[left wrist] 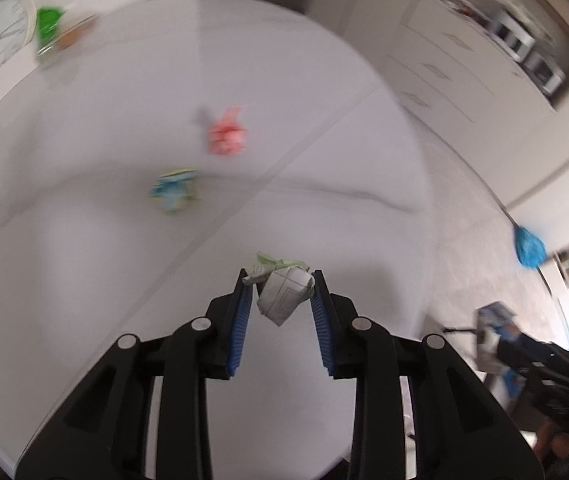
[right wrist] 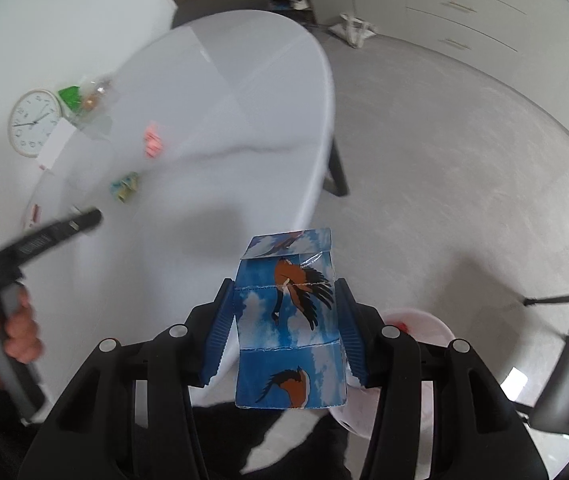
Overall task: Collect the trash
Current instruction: 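Carry card and paper over the wastebasket and open both tools, then move both tools back over the table toward the last papers, then grasp the yellow-blue paper with the left tool while the right tool grasps the pink paper, then carry both papers over the wastebasket and open both tools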
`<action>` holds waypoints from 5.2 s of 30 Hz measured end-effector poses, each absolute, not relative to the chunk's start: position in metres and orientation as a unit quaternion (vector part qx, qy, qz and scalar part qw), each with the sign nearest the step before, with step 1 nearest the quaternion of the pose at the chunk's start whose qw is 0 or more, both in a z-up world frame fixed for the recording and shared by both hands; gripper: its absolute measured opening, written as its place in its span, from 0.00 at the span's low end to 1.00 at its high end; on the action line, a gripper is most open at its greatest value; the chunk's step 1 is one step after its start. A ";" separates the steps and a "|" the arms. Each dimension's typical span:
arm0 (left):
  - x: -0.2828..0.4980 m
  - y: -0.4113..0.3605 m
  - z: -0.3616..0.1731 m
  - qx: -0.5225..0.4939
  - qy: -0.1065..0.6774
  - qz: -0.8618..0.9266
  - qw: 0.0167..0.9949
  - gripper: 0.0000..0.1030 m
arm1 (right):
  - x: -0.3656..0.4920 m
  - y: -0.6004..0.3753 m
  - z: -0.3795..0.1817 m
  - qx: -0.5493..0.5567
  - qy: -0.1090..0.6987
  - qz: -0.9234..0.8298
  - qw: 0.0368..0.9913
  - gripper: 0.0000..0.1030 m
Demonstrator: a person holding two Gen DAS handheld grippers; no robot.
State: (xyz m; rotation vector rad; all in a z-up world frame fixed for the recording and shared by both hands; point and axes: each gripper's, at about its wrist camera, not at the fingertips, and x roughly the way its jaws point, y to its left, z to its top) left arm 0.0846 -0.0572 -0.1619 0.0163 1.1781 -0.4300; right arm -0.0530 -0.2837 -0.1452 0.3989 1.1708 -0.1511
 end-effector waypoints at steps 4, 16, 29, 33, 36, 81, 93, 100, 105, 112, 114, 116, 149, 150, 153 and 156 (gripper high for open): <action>0.061 -0.100 -0.153 0.035 0.544 -0.257 0.798 0.29 | -0.096 -0.302 -0.165 0.188 0.568 -0.103 0.794 0.49; -0.003 -0.162 -0.151 0.089 0.549 -0.335 0.761 0.29 | -0.171 -0.332 -0.252 0.242 0.606 -0.157 0.741 0.49; -0.046 -0.197 -0.157 0.142 0.549 -0.380 0.730 0.29 | -0.195 -0.358 -0.249 0.247 0.595 -0.205 0.737 0.87; -0.061 -0.219 -0.172 0.176 0.556 -0.418 0.696 0.34 | -0.213 -0.370 -0.230 0.251 0.575 -0.227 0.744 0.93; -0.080 -0.238 -0.181 0.209 0.559 -0.450 0.664 0.57 | -0.226 -0.379 -0.221 0.251 0.570 -0.238 0.745 0.93; 0.076 -0.052 -0.169 0.078 0.520 -0.155 0.837 0.92 | -0.037 -0.274 -0.144 0.170 0.523 -0.115 0.827 0.98; 0.176 -0.008 -0.222 0.092 0.526 -0.161 0.830 0.92 | 0.045 -0.202 -0.144 0.128 0.546 -0.051 0.826 0.98; 0.203 -0.017 -0.246 0.107 0.532 -0.170 0.822 0.87 | 0.070 -0.179 -0.154 0.126 0.564 -0.046 0.815 0.98; 0.210 -0.020 -0.260 0.104 0.546 -0.173 0.813 0.63 | 0.082 -0.171 -0.156 0.120 0.571 -0.040 0.811 0.98; 0.218 -0.011 -0.258 0.067 0.547 -0.162 0.819 0.38 | 0.113 -0.158 -0.157 0.103 0.566 -0.020 0.818 0.98; 0.218 -0.002 -0.256 0.044 0.556 -0.158 0.815 0.36 | 0.126 -0.155 -0.155 0.101 0.556 -0.010 0.825 0.98; 0.220 0.006 -0.255 0.028 0.560 -0.150 0.814 0.35 | 0.141 -0.152 -0.155 0.102 0.548 0.003 0.830 0.98; 0.155 0.077 -0.217 0.009 0.556 -0.113 0.823 0.34 | 0.208 -0.086 -0.177 0.030 0.550 0.056 0.833 0.28; 0.151 0.074 -0.214 0.013 0.554 -0.118 0.824 0.34 | 0.196 -0.089 -0.172 0.032 0.546 0.059 0.835 0.28; 0.130 0.059 -0.201 0.032 0.544 -0.138 0.827 0.34 | 0.152 -0.106 -0.158 0.033 0.540 0.066 0.838 0.28; 0.106 0.036 -0.192 0.046 0.544 -0.169 0.821 0.34 | 0.099 -0.132 -0.154 0.033 0.548 0.059 0.834 0.28</action>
